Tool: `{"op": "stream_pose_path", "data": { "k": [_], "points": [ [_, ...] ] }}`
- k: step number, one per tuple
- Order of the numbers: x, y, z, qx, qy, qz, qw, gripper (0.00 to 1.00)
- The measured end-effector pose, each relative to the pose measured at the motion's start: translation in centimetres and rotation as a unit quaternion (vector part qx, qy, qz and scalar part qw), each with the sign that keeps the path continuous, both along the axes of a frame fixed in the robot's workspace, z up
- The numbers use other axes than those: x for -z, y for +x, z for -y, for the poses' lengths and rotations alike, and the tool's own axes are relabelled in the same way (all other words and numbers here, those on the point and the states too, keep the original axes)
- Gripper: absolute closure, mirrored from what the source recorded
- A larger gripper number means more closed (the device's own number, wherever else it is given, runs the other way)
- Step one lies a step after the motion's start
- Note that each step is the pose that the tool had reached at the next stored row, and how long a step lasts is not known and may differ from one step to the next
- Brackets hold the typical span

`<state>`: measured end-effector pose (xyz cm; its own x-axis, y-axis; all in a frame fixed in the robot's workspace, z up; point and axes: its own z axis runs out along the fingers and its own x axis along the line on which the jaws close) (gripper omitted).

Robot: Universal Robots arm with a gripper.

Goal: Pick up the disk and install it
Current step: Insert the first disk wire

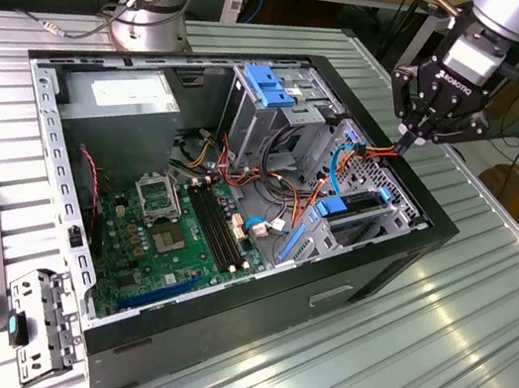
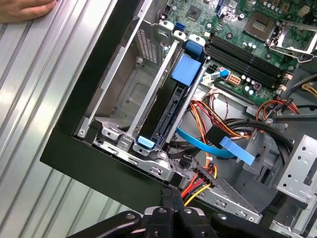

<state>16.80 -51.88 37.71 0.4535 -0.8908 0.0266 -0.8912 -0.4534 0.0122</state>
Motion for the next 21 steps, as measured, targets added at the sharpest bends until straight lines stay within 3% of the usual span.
{"op": "stream_pose_path", "data": {
  "k": [2, 5, 6, 13, 15, 16, 17, 18, 19, 21],
  "points": [
    [0.00, 0.00, 0.00, -0.030, 0.0000, 0.0000, 0.99955, 0.89],
    [0.00, 0.00, 0.00, -0.065, 0.0000, 0.0000, 0.99792, 0.89],
    [0.00, 0.00, 0.00, -0.080, 0.0000, 0.0000, 0.99680, 0.89],
    [0.00, 0.00, 0.00, -0.086, 0.0000, 0.0000, 0.99633, 0.89],
    [0.00, 0.00, 0.00, -0.093, 0.0000, 0.0000, 0.99567, 0.89],
    [0.00, 0.00, 0.00, -0.101, 0.0000, 0.0000, 0.99494, 0.89],
    [0.00, 0.00, 0.00, -0.114, 0.0000, 0.0000, 0.99353, 0.89],
    [0.02, 0.00, 0.00, -0.134, 0.0000, 0.0000, 0.99094, 0.89],
    [0.03, 0.00, 0.00, -0.144, -0.0001, 0.0000, 0.98958, 0.89],
    [0.04, 0.15, -0.04, -0.157, 0.0000, 0.0000, 0.98764, 0.89]
  ]
}}
